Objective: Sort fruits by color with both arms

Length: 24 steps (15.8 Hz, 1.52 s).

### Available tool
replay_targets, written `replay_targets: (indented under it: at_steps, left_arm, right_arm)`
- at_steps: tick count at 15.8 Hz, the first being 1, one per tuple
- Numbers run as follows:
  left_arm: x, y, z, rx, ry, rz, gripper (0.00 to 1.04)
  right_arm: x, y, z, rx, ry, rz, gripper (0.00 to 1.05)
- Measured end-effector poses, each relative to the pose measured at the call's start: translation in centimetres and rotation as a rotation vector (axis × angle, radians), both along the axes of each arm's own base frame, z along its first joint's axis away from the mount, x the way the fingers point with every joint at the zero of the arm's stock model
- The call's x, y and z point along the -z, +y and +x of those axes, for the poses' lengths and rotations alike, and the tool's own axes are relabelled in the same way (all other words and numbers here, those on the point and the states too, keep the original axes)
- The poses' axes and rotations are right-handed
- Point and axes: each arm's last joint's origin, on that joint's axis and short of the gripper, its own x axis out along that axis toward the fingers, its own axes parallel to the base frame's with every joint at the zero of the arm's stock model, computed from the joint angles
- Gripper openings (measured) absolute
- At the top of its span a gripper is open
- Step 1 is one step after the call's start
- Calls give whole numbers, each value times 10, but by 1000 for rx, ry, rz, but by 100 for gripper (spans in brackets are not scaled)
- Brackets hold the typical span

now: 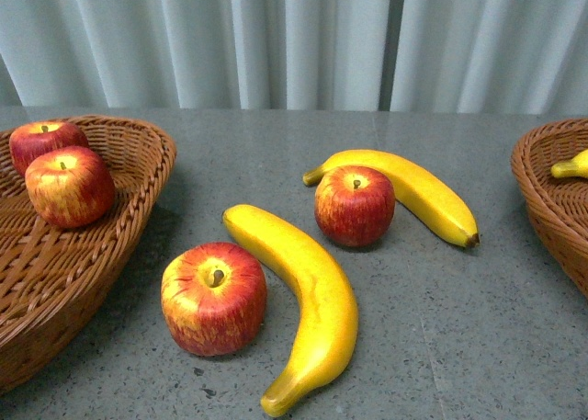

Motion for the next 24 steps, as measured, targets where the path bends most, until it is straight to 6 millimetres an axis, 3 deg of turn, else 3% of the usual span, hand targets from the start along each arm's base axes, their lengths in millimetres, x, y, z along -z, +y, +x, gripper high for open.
replay_targets:
  at_steps: [19, 20, 21, 23, 24]
  left_arm:
    - [2, 0, 0, -15, 27, -8, 98]
    - [-1, -4, 1, -170, 290, -38, 98]
    - [-8, -3, 8, -297, 346, -47, 98]
    - [-28, 12, 23, -425, 251, -68, 98]
    - [-51, 22, 38, -420, 171, -53, 98]
  right_arm:
    - [0, 0, 0, 0, 1, 0, 98]
    - [0, 0, 0, 2, 1, 2, 98]
    - [0, 0, 0, -3, 0, 3, 98]
    - [0, 0, 0, 0, 2, 3, 98]
    - [0, 0, 0, 0, 0, 3, 98]
